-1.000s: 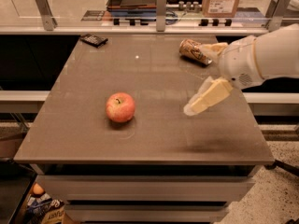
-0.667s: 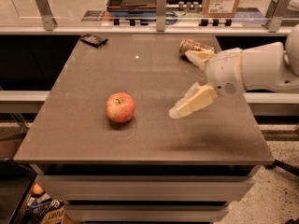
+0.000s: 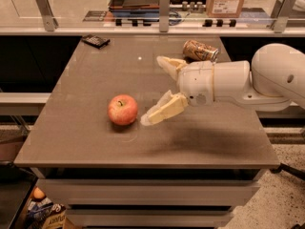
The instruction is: Move apple near rxbar chocolate
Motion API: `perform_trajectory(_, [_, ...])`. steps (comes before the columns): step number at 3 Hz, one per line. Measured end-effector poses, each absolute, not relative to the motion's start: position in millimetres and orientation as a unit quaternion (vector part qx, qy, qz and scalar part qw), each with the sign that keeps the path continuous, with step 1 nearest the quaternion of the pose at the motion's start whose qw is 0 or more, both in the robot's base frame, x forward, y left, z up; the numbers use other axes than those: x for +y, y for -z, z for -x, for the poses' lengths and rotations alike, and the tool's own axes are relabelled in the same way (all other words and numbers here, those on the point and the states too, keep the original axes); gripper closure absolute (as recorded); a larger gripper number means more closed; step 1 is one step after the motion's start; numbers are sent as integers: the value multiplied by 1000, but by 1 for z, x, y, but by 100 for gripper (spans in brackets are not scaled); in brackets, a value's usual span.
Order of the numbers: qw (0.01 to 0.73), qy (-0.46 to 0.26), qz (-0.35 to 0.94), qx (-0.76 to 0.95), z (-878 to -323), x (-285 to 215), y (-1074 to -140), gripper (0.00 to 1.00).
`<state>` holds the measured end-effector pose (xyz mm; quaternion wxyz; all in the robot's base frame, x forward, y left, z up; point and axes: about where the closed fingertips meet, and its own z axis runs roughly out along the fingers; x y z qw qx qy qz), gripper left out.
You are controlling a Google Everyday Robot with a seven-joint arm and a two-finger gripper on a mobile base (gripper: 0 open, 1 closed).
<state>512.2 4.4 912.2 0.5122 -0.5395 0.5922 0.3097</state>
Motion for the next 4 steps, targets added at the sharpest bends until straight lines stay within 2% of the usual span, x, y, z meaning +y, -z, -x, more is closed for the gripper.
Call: perform_trajectory(4, [511, -333, 521, 598, -515, 43, -872, 0])
